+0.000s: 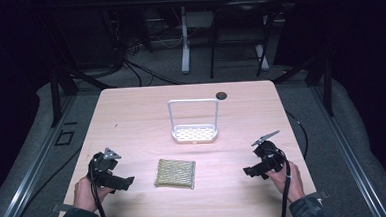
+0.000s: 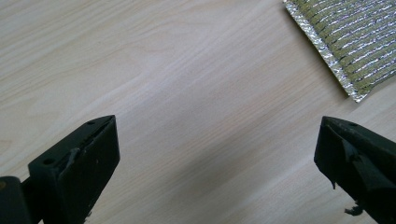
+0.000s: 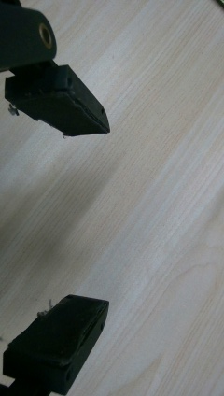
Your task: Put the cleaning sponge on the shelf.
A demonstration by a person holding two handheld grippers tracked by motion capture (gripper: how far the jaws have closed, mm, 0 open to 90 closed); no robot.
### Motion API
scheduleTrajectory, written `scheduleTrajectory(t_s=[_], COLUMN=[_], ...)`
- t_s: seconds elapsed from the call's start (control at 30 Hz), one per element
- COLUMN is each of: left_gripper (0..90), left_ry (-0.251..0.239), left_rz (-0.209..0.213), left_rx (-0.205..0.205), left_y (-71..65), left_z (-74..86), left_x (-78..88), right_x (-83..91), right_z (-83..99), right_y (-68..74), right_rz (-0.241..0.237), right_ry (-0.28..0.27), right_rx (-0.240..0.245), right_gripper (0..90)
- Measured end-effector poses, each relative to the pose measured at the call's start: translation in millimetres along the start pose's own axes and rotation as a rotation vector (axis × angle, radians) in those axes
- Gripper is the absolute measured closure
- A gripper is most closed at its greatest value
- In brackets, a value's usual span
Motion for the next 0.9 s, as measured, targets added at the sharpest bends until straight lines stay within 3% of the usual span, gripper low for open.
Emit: scheduleTrajectory(t_s=[0.4, 0.9], left_gripper=[0.1, 0.0], left_ry=[-0.018, -0.022], left_rz=[0.067, 0.121], left_rx=[-0.005, -0.06], left_y=[-17.3, -50.3], left_z=[-7.8, -18.5], left_x=[1.8, -3.3], right_x=[-1.7, -3.7], right_z=[-1.2, -2.9], right_y=[2.2, 4.1], right_rz=[-0.006, -0.013], right_ry=[0.004, 0.01], right_rx=[0.003, 0.007], right_gripper=[12.2, 12.4])
Point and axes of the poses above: each handheld gripper's, and its own axes: x roughly backward along the jaws, z roughly out of its underside, y roughly to its left, the point moved 6 cm from there along -x, roughly forward along the jaws, and after that the axes turned 15 degrees about x, right-handed, at the moved point
